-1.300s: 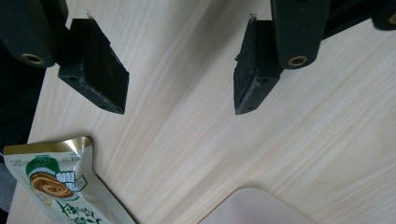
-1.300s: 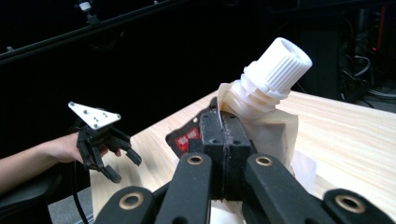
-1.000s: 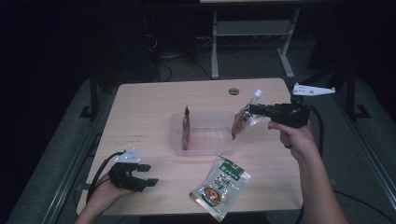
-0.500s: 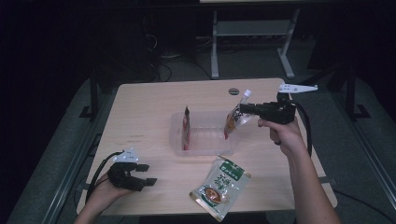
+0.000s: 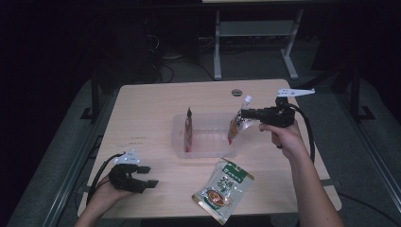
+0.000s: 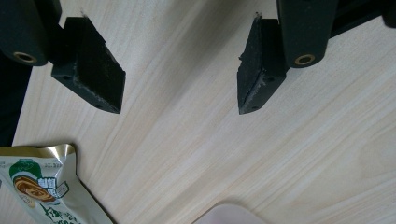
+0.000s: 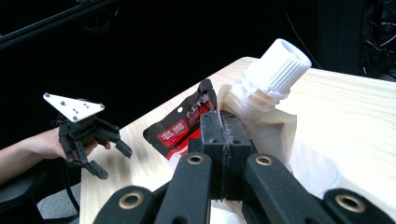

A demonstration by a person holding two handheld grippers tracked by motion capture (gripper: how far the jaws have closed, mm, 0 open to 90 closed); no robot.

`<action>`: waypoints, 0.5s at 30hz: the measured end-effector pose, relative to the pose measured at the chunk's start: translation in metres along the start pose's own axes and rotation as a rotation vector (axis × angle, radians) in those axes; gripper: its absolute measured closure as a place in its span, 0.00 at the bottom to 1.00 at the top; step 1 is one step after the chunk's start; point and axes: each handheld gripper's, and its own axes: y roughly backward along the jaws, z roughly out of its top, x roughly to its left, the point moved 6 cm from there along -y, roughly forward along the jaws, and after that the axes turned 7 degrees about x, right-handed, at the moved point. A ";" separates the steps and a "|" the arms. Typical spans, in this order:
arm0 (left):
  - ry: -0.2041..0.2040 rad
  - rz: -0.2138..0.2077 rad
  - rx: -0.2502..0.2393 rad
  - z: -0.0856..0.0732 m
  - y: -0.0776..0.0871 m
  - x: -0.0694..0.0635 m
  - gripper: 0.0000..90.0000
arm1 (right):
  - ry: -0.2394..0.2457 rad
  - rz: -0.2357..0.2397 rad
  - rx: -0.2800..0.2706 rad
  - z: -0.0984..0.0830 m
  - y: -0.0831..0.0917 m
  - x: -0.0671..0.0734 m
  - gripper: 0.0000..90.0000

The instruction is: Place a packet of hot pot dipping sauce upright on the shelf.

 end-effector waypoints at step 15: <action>0.005 -0.003 0.003 0.000 -0.001 0.000 0.36 | -0.037 -0.020 0.010 -0.010 0.002 -0.014 1.00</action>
